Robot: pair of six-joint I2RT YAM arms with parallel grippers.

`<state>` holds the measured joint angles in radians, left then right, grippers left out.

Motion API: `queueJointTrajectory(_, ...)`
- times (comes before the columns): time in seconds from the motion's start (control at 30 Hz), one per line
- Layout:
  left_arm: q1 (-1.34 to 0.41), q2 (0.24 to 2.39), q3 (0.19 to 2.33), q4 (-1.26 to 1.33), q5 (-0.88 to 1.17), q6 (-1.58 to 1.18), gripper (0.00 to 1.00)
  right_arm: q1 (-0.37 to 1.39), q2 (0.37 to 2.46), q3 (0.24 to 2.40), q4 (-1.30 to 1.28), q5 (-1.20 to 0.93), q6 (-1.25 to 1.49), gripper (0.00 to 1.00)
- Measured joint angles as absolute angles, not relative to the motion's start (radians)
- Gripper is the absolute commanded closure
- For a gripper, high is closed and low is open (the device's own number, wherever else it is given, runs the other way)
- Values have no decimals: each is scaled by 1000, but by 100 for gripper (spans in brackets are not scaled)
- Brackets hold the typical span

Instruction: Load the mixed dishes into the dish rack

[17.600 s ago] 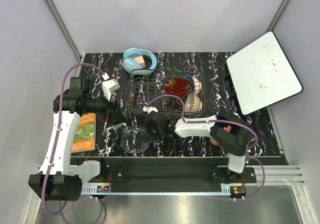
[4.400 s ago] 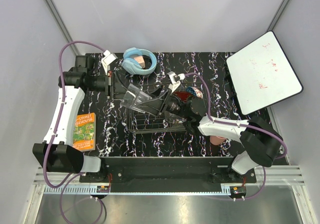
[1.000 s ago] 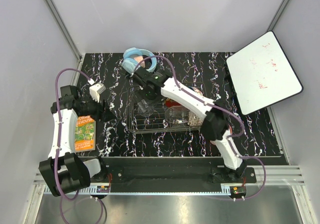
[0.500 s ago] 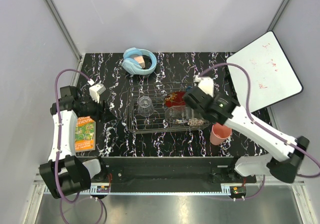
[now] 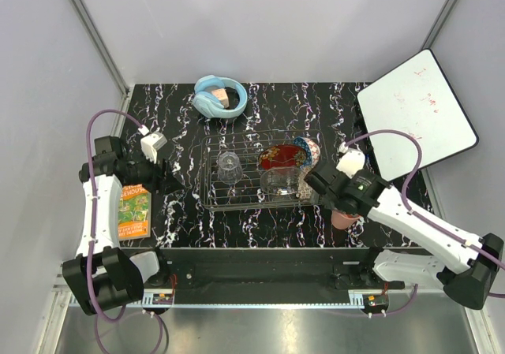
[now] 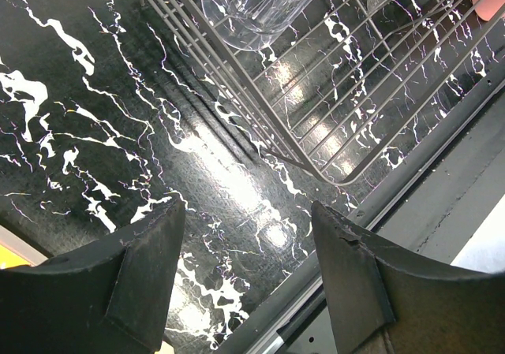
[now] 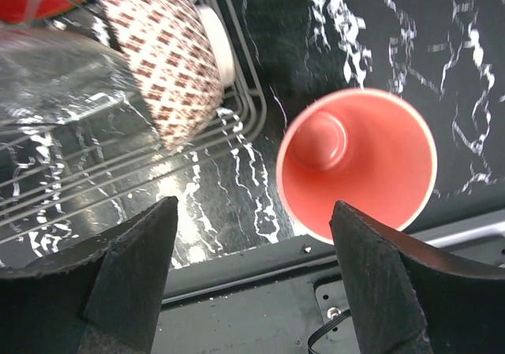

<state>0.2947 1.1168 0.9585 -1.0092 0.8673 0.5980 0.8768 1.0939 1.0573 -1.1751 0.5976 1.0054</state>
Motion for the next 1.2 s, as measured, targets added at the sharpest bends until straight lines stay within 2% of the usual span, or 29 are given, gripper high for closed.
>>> queueJointTrajectory(0.13,295,1117,961,-1010,867,598,32,877,1099,1008,-1175,582,1058,25)
queueJointTrajectory(0.43,295,1117,963,-1024,865,604,32,876,1039,891,-1177,586,1213,33)
queueJointTrajectory(0.57,295,1117,963,-1024,865,606,32,876,1010,876,-1179,585,1245,40)
queueJointTrajectory(0.67,295,1117,963,-1024,866,606,32,876,1008,859,-1176,582,1263,48)
queueJointTrajectory(0.77,295,1117,963,-1025,865,606,32,876,1010,839,-1170,573,1277,64)
queueJointTrajectory(0.8,295,1117,963,-1025,865,606,32,876,1011,835,-1167,567,1276,73)
queueJointTrajectory(1.0,295,1117,963,-1027,864,606,32,877,1023,796,-1137,514,1291,99)
queueJointTrajectory(1.2,295,1117,963,-1028,865,607,32,876,1005,796,-1147,514,1272,100)
